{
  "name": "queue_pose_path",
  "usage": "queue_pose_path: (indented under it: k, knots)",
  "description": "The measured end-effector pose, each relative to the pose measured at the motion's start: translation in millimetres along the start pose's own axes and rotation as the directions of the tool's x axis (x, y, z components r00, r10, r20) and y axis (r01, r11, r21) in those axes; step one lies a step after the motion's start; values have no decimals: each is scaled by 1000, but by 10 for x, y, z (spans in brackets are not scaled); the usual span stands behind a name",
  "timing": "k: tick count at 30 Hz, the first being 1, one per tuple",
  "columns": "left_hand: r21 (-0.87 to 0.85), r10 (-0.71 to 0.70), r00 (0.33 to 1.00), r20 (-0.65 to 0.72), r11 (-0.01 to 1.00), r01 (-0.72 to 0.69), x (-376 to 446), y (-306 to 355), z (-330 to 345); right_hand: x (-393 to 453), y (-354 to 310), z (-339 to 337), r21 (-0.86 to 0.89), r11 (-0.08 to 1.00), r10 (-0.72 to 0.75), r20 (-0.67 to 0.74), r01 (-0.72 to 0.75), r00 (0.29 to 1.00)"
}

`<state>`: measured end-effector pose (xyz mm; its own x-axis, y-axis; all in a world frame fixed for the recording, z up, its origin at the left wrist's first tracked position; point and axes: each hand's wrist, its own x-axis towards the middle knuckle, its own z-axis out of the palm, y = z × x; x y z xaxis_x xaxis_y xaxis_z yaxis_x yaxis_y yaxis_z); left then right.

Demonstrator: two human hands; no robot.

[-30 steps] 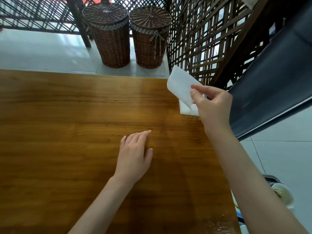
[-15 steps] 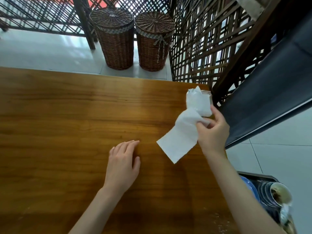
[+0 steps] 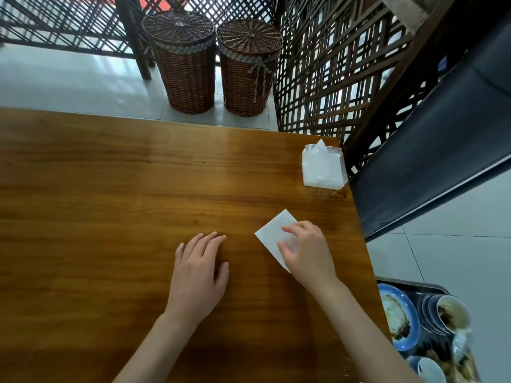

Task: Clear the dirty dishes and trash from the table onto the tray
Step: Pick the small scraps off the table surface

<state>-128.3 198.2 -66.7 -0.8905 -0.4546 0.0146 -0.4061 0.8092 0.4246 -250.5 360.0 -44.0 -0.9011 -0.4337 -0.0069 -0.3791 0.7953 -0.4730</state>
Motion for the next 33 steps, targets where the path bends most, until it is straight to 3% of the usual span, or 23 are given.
queue_pose_path:
  k: [3,8,12,14,26,33]
  knots:
    - [5,8,1000,-6,1000,-8,-29,12,10,9,-24,69,-107,993,-42,32,46,999]
    - [48,4,999,35,999,-6,-74,-62,15,101,-42,69,-99,993,-69,20,70,997]
    - [72,42,999,18,996,-44,-69,-102,44,385,-61,-52,-85,996,-40,-186,24,982]
    - [96,63,998,-6,993,-62,-61,-104,48,553,-74,-70,-77,997,-13,-211,-3,977]
    - [65,77,997,-30,995,-75,-58,-120,62,589,-127,161,-74,994,74,-105,-82,992]
    - [54,82,996,-30,995,-80,-54,-143,78,544,-147,191,-86,996,28,-46,-31,999]
